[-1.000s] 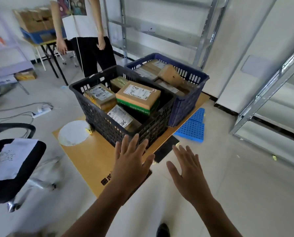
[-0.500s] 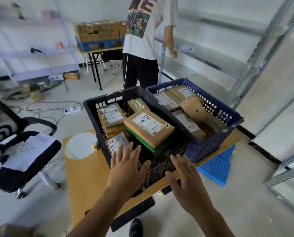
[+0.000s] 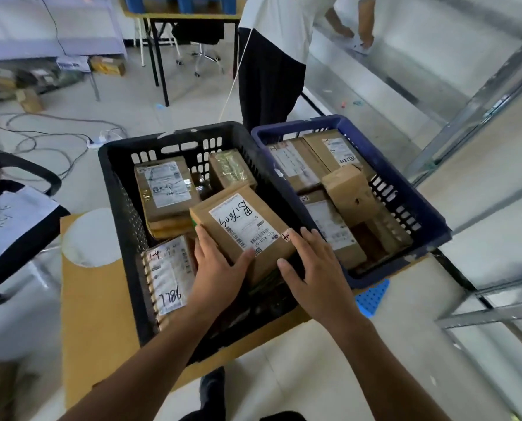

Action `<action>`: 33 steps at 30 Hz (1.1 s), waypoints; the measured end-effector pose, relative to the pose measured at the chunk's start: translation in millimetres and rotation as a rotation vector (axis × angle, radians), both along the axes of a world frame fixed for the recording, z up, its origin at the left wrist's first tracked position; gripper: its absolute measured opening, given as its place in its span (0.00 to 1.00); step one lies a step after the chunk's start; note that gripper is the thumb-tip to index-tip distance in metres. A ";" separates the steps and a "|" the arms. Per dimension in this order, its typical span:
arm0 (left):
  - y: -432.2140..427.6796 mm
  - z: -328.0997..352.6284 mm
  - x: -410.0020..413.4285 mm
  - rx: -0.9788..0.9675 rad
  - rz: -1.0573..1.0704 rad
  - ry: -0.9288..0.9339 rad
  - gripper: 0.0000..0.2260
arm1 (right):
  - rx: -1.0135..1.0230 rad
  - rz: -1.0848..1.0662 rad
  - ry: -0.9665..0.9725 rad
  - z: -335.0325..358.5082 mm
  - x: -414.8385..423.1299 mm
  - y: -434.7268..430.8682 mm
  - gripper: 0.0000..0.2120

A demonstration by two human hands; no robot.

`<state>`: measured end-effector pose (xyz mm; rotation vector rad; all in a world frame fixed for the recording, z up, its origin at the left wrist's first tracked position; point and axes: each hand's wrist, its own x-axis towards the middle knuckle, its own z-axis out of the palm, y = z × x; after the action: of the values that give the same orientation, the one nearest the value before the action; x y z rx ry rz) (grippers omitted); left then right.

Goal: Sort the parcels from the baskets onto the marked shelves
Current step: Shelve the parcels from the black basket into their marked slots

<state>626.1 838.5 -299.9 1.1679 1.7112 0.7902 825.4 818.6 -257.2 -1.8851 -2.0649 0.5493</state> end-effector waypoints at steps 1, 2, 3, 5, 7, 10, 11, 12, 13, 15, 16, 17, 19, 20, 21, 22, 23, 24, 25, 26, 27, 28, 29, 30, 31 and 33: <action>2.4 -1.9 1.5 -0.019 0.022 -0.036 0.54 | -0.011 0.002 0.005 -1.8 3.1 7.3 0.34; 3.6 -3.0 2.7 -0.043 0.040 -0.079 0.55 | -0.020 0.008 0.007 -3.8 6.3 13.8 0.34; 3.7 -3.1 3.4 -0.068 0.052 -0.126 0.56 | -0.024 0.017 0.007 -5.7 8.9 20.1 0.34; 3.5 -4.3 2.9 -0.105 0.067 -0.183 0.57 | -0.025 0.047 0.002 -10.2 14.8 33.6 0.37; 5.0 -6.3 3.2 -0.111 0.090 -0.212 0.56 | -0.030 0.100 -0.006 -15.8 20.7 48.5 0.42; 7.5 -2.9 8.0 -0.077 0.137 -0.295 0.54 | -0.036 0.171 -0.004 -17.4 24.8 65.6 0.47; 9.4 -0.4 11.1 -0.067 0.155 -0.319 0.54 | -0.033 0.197 -0.017 -16.2 25.3 70.4 0.48; 11.3 2.9 14.6 -0.067 0.175 -0.353 0.54 | -0.029 0.227 -0.039 -15.6 25.8 74.2 0.48; 12.5 6.5 18.5 -0.068 0.195 -0.395 0.54 | -0.022 0.260 -0.062 -15.7 26.5 76.8 0.48; 11.8 12.3 25.2 -0.051 0.231 -0.459 0.53 | 0.009 0.305 -0.085 -17.2 27.8 77.5 0.47; 11.2 15.0 27.6 -0.031 0.245 -0.481 0.51 | 0.037 0.313 -0.073 -18.0 28.2 76.5 0.47; 9.7 18.4 30.1 -0.010 0.259 -0.500 0.48 | 0.074 0.319 -0.044 -18.4 28.7 75.0 0.47; 8.9 24.1 33.4 0.021 0.280 -0.536 0.47 | 0.146 0.307 0.039 -18.7 28.8 71.5 0.45; 7.7 27.7 36.0 0.043 0.304 -0.525 0.48 | 0.162 0.308 0.094 -17.0 29.9 70.0 0.44; 6.1 31.9 38.6 0.068 0.329 -0.504 0.49 | 0.161 0.315 0.149 -13.7 31.0 68.4 0.44; 4.8 36.4 40.4 0.095 0.349 -0.485 0.50 | 0.149 0.320 0.205 -9.6 31.6 66.9 0.43; 3.1 41.0 41.7 0.124 0.361 -0.474 0.50 | 0.134 0.324 0.258 -5.5 31.7 65.2 0.43; 0.9 45.0 42.0 0.153 0.367 -0.469 0.50 | 0.123 0.328 0.299 -1.0 31.3 62.4 0.43; -2.5 48.8 41.5 0.181 0.369 -0.468 0.50 | 0.109 0.330 0.334 3.6 30.8 58.9 0.43; -7.2 52.9 40.2 0.207 0.371 -0.469 0.50 | 0.084 0.330 0.373 8.6 29.8 54.4 0.43; -13.4 57.1 38.6 0.231 0.375 -0.473 0.50 | 0.050 0.331 0.426 13.9 29.0 49.3 0.42; -20.6 61.1 36.3 0.251 0.380 -0.480 0.52 | 0.018 0.331 0.484 18.9 28.1 44.4 0.41; -28.2 65.0 33.6 0.265 0.383 -0.494 0.54 | -0.007 0.332 0.540 23.6 27.1 39.6 0.39; -36.9 68.9 30.3 0.271 0.381 -0.516 0.56 | -0.026 0.332 0.584 28.5 25.7 33.7 0.37; -46.6 73.0 26.5 0.269 0.369 -0.535 0.58 | -0.044 0.334 0.617 33.4 23.4 26.7 0.37; -66.6 78.8 18.4 0.269 0.313 -0.547 0.59 | -0.077 0.350 0.677 42.5 18.8 8.2 0.38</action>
<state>644.5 771.9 -221.1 0.7543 1.3611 1.4222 844.2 826.8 -214.7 -1.1247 -1.9015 1.1721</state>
